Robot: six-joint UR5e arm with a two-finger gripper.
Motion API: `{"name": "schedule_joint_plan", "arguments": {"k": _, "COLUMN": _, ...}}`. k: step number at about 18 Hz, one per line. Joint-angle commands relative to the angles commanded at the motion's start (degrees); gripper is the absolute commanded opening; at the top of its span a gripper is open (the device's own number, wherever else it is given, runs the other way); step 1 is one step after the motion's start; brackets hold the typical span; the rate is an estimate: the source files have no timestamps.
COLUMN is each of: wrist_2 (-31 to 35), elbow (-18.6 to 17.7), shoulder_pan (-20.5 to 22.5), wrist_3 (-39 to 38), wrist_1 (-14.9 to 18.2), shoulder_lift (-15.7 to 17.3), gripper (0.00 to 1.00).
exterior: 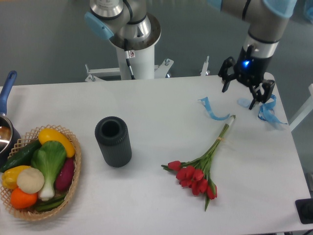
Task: Pick up the flowers from the table
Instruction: 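Move the open gripper down over the red tulip bouquet's stems, then close the gripper around the tulip stems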
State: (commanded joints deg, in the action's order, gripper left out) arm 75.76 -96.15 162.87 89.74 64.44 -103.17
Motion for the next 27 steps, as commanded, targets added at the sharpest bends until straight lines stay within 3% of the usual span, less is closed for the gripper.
{"name": "schedule_joint_plan", "arguments": {"k": 3, "wrist_2": 0.0, "elbow": -1.7, "shoulder_pan": -1.4, "wrist_3": -1.2, "wrist_1": -4.9, "shoulder_lift": -2.9, "gripper": 1.00}}
{"name": "schedule_joint_plan", "arguments": {"k": 5, "wrist_2": 0.0, "elbow": -1.6, "shoulder_pan": -3.0, "wrist_3": -2.7, "wrist_1": -6.2, "shoulder_lift": -4.8, "gripper": 1.00}}
{"name": "schedule_joint_plan", "arguments": {"k": 8, "wrist_2": -0.1, "elbow": -0.7, "shoulder_pan": -4.7, "wrist_3": -4.6, "wrist_1": -6.6, "shoulder_lift": -8.2, "gripper": 1.00}}
{"name": "schedule_joint_plan", "arguments": {"k": 14, "wrist_2": 0.0, "elbow": -1.1, "shoulder_pan": -5.1, "wrist_3": -4.7, "wrist_1": -7.9, "shoulder_lift": -11.8, "gripper": 1.00}}
{"name": "schedule_joint_plan", "arguments": {"k": 21, "wrist_2": 0.3, "elbow": 0.1, "shoulder_pan": -5.3, "wrist_3": -6.8, "wrist_1": -8.7, "shoulder_lift": -14.9, "gripper": 1.00}}
{"name": "schedule_joint_plan", "arguments": {"k": 24, "wrist_2": 2.9, "elbow": 0.0, "shoulder_pan": -5.8, "wrist_3": -7.6, "wrist_1": -12.2, "shoulder_lift": -16.3, "gripper": 1.00}}
{"name": "schedule_joint_plan", "arguments": {"k": 27, "wrist_2": 3.7, "elbow": -0.4, "shoulder_pan": -6.4, "wrist_3": -8.2, "wrist_1": -12.5, "shoulder_lift": -16.6, "gripper": 1.00}}
